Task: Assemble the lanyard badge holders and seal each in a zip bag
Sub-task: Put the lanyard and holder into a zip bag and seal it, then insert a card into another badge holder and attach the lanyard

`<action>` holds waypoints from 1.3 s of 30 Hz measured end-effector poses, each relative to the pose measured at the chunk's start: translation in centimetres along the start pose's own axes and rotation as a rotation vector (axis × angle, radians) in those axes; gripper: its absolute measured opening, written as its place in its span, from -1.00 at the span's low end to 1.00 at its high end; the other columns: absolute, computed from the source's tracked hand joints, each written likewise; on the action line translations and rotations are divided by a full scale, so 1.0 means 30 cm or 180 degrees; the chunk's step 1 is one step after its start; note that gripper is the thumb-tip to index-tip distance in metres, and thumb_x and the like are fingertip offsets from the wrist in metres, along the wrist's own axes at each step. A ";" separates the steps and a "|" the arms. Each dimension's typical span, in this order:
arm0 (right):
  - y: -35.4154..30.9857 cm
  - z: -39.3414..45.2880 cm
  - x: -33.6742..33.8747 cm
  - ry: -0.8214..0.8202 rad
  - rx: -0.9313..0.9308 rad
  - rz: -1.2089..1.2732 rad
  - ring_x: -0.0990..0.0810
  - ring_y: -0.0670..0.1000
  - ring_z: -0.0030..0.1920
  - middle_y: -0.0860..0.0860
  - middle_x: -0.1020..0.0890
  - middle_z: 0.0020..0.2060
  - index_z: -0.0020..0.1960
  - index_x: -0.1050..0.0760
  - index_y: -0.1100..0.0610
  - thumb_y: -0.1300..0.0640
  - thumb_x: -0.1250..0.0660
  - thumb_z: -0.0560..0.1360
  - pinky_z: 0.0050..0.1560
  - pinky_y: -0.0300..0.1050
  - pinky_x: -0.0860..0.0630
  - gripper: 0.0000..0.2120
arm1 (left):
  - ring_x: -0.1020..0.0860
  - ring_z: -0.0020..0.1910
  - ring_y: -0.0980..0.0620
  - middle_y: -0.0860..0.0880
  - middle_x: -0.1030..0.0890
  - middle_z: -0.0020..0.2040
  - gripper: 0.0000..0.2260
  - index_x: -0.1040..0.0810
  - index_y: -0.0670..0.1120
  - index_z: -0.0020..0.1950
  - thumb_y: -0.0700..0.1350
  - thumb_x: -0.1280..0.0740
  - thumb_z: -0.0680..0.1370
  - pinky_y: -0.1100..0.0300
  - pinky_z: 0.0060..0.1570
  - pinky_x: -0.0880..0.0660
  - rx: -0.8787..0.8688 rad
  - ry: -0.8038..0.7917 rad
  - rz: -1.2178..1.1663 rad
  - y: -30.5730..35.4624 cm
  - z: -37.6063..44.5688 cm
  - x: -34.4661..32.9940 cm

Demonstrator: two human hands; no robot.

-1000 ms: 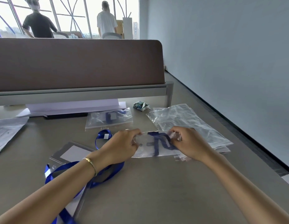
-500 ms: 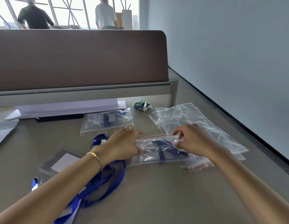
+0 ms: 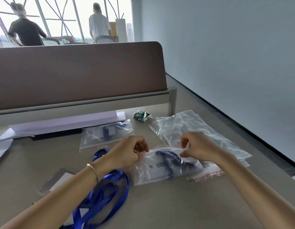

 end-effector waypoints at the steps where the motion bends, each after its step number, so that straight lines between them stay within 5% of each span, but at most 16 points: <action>1: -0.001 -0.001 0.004 0.0019 0.0029 0.0085 -0.53 -0.14 -0.15 -0.15 -0.57 -0.16 -0.15 -0.50 -0.01 0.04 -0.58 0.36 -0.24 -0.27 -0.35 -0.75 | -0.62 -0.17 0.13 0.04 -0.65 -0.16 -0.66 -0.60 0.08 -0.14 -0.39 -0.42 0.38 0.15 -0.10 -0.60 0.0008 0.0043 -0.0214 -0.003 -0.003 0.004; 6: -0.025 -0.007 0.013 0.0051 0.0121 0.0885 -0.59 -0.08 -0.21 -0.07 -0.62 -0.22 -0.07 -0.59 0.00 0.19 -0.51 0.43 -0.17 -0.21 -0.45 -0.84 | -0.63 -0.16 0.03 -0.05 -0.61 -0.14 -0.60 -0.61 -0.14 0.08 -0.56 -0.37 0.40 0.18 -0.17 -0.63 0.0606 0.0269 -0.2089 0.011 -0.038 0.036; 8: -0.047 -0.007 0.020 0.0019 0.0085 0.1341 -0.62 -0.02 -0.23 0.01 -0.66 -0.23 -0.11 -0.62 0.10 0.19 -0.45 0.51 -0.20 -0.22 -0.50 -0.97 | -0.66 -0.22 0.04 -0.12 -0.64 -0.09 -0.63 -0.60 -0.18 0.14 -0.53 -0.35 0.44 0.25 -0.32 -0.60 0.0911 0.0401 -0.2880 0.020 -0.052 0.058; 11: -0.078 0.003 0.028 -0.0073 -0.0172 0.2150 -0.57 -0.06 -0.35 0.02 -0.60 -0.33 -0.12 -0.58 0.20 0.24 -0.35 0.56 -0.32 -0.25 -0.49 -0.91 | -0.66 -0.32 0.02 -0.13 -0.67 -0.16 -0.74 -0.61 -0.23 0.14 -0.45 -0.33 0.50 0.22 -0.37 -0.60 0.1129 0.0406 -0.3538 0.025 -0.073 0.090; 14: -0.118 0.025 0.035 0.0071 -0.0192 0.2416 -0.61 -0.07 -0.33 0.03 -0.66 -0.32 -0.08 -0.58 0.26 0.30 -0.32 0.57 -0.25 -0.25 -0.53 -0.91 | -0.65 -0.30 -0.02 -0.12 -0.70 -0.15 -0.78 -0.60 -0.14 0.13 -0.36 -0.31 0.56 0.18 -0.39 -0.57 0.1304 0.0361 -0.2984 0.012 -0.098 0.108; 18: -0.174 0.065 0.031 0.0344 -0.0217 0.2103 -0.59 -0.05 -0.38 0.06 -0.65 -0.26 0.02 -0.55 0.16 0.22 -0.34 0.57 -0.47 -0.35 -0.41 -0.95 | -0.66 -0.29 -0.02 -0.15 -0.72 -0.12 -0.67 -0.47 0.00 0.21 -0.36 -0.33 0.56 0.12 -0.35 -0.59 0.1192 0.0874 -0.2147 -0.032 -0.126 0.130; 22: -0.245 0.102 0.005 0.0484 -0.0103 0.2069 -0.61 -0.02 -0.35 0.13 -0.67 -0.24 0.19 -0.46 0.00 0.17 -0.40 0.53 -0.35 -0.22 -0.45 -0.74 | -0.66 -0.36 0.06 -0.16 -0.69 -0.18 -0.66 -0.42 0.00 0.15 -0.40 -0.31 0.53 0.21 -0.40 -0.56 0.0925 0.1682 -0.1660 -0.074 -0.168 0.174; 26: -0.331 0.155 -0.046 0.0590 0.0158 0.2217 -0.56 0.07 -0.23 0.25 -0.63 -0.09 0.33 -0.40 -0.07 0.27 -0.41 0.46 -0.28 -0.11 -0.47 -0.49 | -0.64 -0.17 0.10 0.06 -0.65 -0.05 -0.76 -0.55 0.07 0.03 -0.28 -0.34 0.53 0.24 -0.26 -0.60 0.0844 0.1845 -0.0783 -0.151 -0.189 0.217; 30: -0.413 0.246 -0.107 0.1105 0.0337 0.1700 -0.61 -0.04 -0.04 -0.11 -0.62 0.00 0.16 -0.50 -0.13 0.35 -0.39 0.35 -0.04 -0.02 -0.59 -0.49 | -0.56 0.00 0.19 0.16 -0.61 0.06 -0.67 -0.60 0.09 0.16 -0.23 -0.41 0.46 0.45 -0.20 -0.43 0.0783 0.1916 -0.0336 -0.214 -0.195 0.265; 34: -0.500 0.322 -0.158 0.1273 0.0473 0.1495 -0.61 -0.08 -0.08 -0.13 -0.65 0.03 0.01 -0.61 -0.12 0.34 -0.33 0.30 -0.01 -0.09 -0.57 -0.56 | -0.53 0.12 0.16 0.14 -0.58 0.17 -0.65 -0.58 0.07 0.23 -0.21 -0.41 0.49 0.49 -0.10 -0.34 0.0774 0.1950 0.0047 -0.289 -0.169 0.319; 39: -0.557 0.391 -0.215 0.1081 0.0470 0.1385 -0.57 -0.10 -0.03 -0.04 -0.64 0.10 0.17 -0.64 0.01 0.34 -0.29 0.35 0.08 -0.16 -0.50 -0.54 | -0.57 0.05 0.09 0.12 -0.58 0.14 -0.73 -0.59 0.11 0.18 -0.10 -0.35 0.50 0.13 -0.01 -0.57 0.0967 0.1919 0.0515 -0.356 -0.135 0.347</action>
Point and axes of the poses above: each hand's wrist, its own z-axis towards the middle knuckle, its own x-axis out of the back of the hand, y = z × x, the point moved 1 cm from there along z, towards the middle knuckle
